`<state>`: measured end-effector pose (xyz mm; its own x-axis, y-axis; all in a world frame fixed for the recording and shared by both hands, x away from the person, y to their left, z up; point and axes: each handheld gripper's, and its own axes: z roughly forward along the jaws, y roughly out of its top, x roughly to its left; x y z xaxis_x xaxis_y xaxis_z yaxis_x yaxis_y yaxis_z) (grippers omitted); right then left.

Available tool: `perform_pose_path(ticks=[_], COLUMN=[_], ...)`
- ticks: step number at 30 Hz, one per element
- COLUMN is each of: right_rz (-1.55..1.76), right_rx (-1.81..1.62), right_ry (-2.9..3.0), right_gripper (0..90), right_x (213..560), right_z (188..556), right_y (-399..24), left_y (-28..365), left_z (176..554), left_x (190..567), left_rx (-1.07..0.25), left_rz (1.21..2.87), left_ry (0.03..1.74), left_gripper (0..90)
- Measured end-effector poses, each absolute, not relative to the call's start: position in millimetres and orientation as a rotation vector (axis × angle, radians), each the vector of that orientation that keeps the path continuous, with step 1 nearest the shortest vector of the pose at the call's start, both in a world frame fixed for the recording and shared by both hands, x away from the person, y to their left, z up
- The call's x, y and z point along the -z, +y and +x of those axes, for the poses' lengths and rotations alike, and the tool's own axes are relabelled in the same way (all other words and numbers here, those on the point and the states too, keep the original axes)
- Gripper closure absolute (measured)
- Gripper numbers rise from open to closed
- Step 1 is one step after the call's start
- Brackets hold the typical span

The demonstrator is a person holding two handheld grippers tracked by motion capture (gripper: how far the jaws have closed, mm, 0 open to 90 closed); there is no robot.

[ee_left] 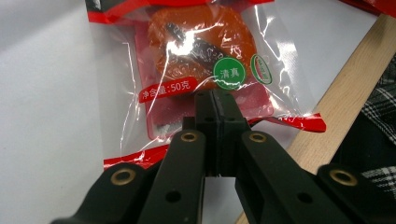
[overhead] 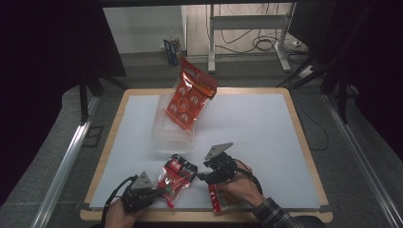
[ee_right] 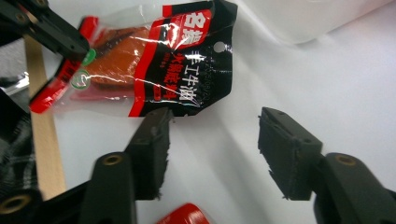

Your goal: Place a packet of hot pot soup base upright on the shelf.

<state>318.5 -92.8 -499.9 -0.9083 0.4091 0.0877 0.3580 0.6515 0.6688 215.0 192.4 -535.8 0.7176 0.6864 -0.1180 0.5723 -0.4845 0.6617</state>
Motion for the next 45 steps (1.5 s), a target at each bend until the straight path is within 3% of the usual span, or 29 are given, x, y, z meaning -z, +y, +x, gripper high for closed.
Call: perform_pose_path(ticks=[13, 23, 26, 29, 30, 31, 32, 33, 36, 41, 45], right_rz=[0.73, 0.742, 0.749, 0.754, 0.759, 0.759, 0.767, 0.785, 0.793, 0.773, 0.743], right_rx=[-1.177, -1.219, -1.256, -1.297, -1.32, -1.32, -1.349, -1.34, -1.292, -1.322, -1.364], right_ry=[2.891, 2.998, 3.037, 3.072, 3.065, 3.065, 3.056, 3.065, 3.064, 3.069, 3.048], right_gripper=[33.7, 38.2, 44.4, 56.5, 66.6, 66.6, 76.7, 79.5, 83.8, 86.5, 87.2], right_x=[509.6, 520.8, 522.4, 522.4, 520.5, 520.5, 517.6, 515.8, 512.3, 502.4, 484.8], right_z=[332.4, 341.8, 343.5, 344.1, 342.7, 342.7, 342.7, 342.3, 339.9, 338.3, 336.7], right_y=[-69.5, -49.8, -44.9, -44.0, -44.3, -44.3, -44.9, -44.4, -41.4, -40.0, -41.5], left_y=[193.7, 194.4, 194.7, 195.1, 195.5, 195.5, 196.6, 197.4, 198.9, 210.0, 220.9], left_z=[215.2, 214.6, 214.8, 215.2, 215.5, 215.5, 216.2, 216.8, 217.5, 214.6, 213.9], left_x=[538.2, 538.8, 539.1, 539.2, 539.1, 539.1, 539.3, 539.3, 538.4, 529.3, 524.8], left_rx=[-0.199, -0.194, -0.192, -0.189, -0.181, -0.181, -0.166, -0.156, -0.142, -0.203, -0.249], left_rz=[2.22, 2.228, 2.229, 2.229, 2.224, 2.224, 2.216, 2.208, 2.196, 2.083, 1.991], left_ry=[0.945, 0.938, 0.935, 0.934, 0.94, 0.94, 0.945, 0.951, 0.952, 0.972, 1.007], left_gripper=[90.0, 90.0, 90.0, 90.0, 90.0, 90.0, 90.0, 90.0, 88.7, 77.4, 58.3])
